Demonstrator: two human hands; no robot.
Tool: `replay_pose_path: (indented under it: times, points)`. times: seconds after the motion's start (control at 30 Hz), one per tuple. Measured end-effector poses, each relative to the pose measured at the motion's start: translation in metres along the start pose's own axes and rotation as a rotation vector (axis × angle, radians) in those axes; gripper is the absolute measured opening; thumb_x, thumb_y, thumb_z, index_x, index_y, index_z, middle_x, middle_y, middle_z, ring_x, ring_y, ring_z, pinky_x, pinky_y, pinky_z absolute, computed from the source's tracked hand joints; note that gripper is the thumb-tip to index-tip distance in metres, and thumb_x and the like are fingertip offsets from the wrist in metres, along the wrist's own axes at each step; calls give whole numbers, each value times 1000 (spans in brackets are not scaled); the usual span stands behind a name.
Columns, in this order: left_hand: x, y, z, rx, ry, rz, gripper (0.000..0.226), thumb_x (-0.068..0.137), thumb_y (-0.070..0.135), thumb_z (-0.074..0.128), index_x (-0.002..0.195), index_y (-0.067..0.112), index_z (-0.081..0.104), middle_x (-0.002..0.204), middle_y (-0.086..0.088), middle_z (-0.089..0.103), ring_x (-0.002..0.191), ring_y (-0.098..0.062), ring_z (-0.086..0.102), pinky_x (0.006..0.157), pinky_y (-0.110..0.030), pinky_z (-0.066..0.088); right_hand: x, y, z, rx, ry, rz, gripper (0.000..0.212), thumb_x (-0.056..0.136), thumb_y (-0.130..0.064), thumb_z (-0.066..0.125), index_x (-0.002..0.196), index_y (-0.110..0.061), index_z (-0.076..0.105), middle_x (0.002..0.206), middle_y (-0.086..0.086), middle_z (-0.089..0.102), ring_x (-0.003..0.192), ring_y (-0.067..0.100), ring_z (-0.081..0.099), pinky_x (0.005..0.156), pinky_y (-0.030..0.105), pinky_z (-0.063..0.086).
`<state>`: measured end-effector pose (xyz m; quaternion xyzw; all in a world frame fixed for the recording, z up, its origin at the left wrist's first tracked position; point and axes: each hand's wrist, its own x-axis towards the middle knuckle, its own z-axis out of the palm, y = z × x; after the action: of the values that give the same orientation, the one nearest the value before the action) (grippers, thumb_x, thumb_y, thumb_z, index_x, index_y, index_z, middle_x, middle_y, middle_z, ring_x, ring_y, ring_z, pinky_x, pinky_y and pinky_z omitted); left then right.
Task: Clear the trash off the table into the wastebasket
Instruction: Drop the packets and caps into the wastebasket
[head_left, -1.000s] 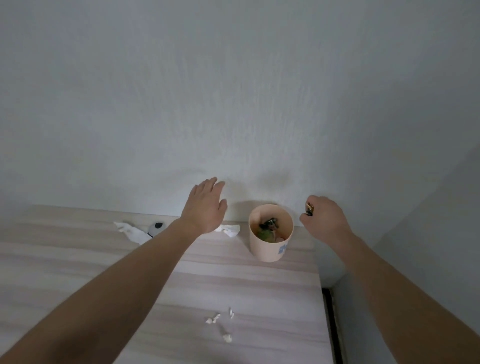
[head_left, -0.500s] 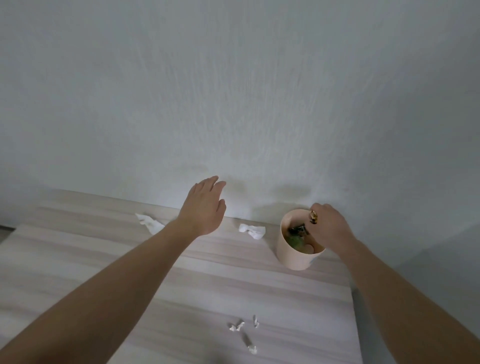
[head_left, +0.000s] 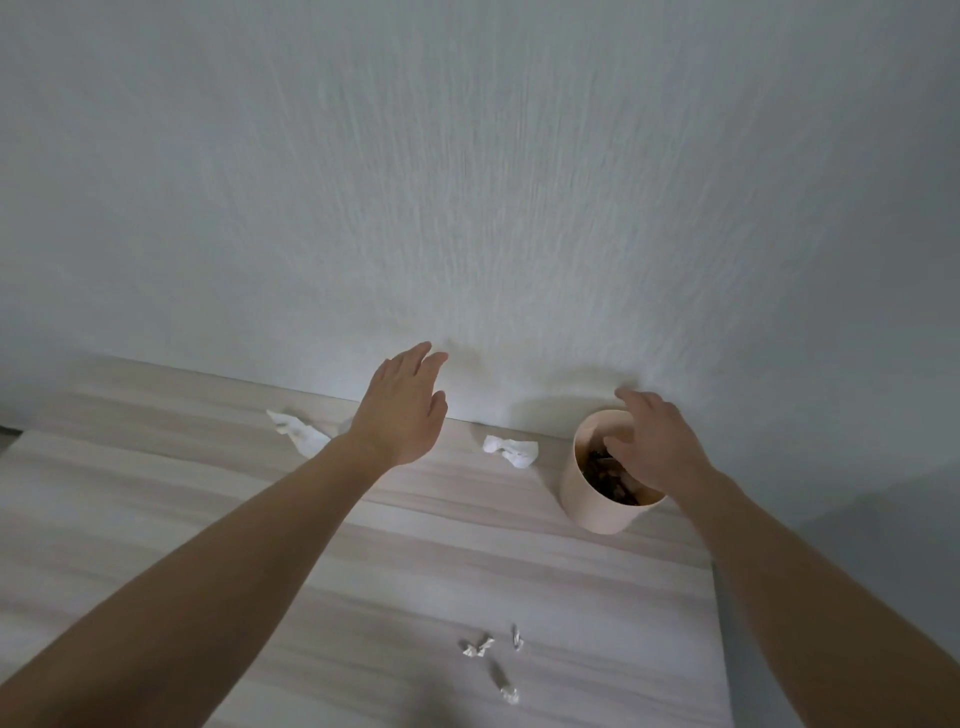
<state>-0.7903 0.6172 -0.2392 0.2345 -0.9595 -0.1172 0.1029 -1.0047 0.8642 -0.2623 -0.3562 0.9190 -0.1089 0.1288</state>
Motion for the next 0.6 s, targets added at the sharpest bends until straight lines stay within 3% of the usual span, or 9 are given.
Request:
replay_pose_path:
  times: [0.37, 0.6]
  points:
    - [-13, 14, -12, 6, 13, -4, 49, 95, 22, 45, 142, 11, 37, 151, -16, 34, 139, -31, 33, 115, -43, 25, -24, -8, -28, -264, 134, -27, 59, 94, -42, 39, 146, -17, 26, 152, 6, 32, 140, 27, 26, 110, 44, 30]
    - [-37, 26, -27, 14, 19, -5, 49, 96, 24, 45, 142, 11, 37, 150, -15, 36, 138, -31, 33, 115, -42, 24, -55, -18, -50, -287, 152, -13, 60, 96, -42, 33, 149, -16, 22, 155, 6, 28, 143, 26, 22, 116, 43, 23]
